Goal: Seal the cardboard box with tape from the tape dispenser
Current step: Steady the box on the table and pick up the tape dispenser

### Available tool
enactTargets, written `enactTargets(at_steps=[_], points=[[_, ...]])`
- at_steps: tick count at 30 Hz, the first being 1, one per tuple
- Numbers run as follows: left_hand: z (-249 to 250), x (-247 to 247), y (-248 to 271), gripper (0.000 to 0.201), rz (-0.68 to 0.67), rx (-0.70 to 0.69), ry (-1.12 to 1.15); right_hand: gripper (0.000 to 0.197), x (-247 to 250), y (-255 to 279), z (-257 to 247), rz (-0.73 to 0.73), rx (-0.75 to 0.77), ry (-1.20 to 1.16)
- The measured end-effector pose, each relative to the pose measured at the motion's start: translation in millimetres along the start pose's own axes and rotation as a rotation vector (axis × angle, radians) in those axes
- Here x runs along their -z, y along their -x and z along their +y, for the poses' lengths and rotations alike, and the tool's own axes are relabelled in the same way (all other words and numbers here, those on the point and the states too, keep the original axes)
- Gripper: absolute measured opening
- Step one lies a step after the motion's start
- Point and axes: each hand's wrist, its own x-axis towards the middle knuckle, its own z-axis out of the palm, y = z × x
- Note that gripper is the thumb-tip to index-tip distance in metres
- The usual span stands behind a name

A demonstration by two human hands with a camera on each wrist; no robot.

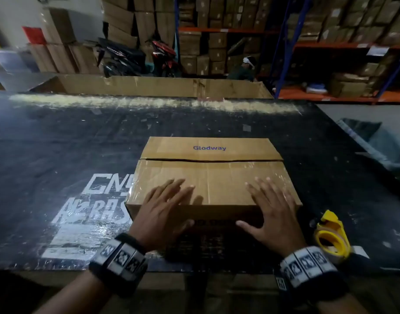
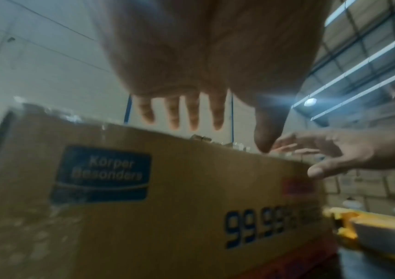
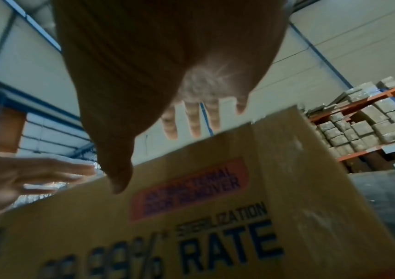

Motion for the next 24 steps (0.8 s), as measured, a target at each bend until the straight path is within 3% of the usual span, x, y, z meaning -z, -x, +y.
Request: enactTargets(at_steps=[4, 10, 13, 17, 20, 24], points=[[-9, -7, -7, 0.069, -0.05, 0.038, -0.167, 0.072, -10, -11, -7, -0.048, -0.05, 0.027], [-7, 9, -8, 0.057, 0.011, 0.122, 0.006, 0.062, -22, -4, -20, 0.028, -0.036, 0.026], [-2, 17, -44, 0.068, -0.018, 0.146, 0.003, 0.061, -22, -4, -21, 0.03, -0.036, 0.019], [4, 9, -97, 0.088, -0.218, 0.158, -0.089, 0.062, -17, -6, -21, -0.008, -0.057, 0.035], [4, -1, -108, 0.093, -0.335, 0.194, -0.121, 0.066, -3, -13, -21, -0.036, -0.068, -0.008], [-3, -10, -104, 0.095, -0.326, 0.186, -0.166, 0.07, 18, -49, 1, -0.077, -0.146, -0.16]])
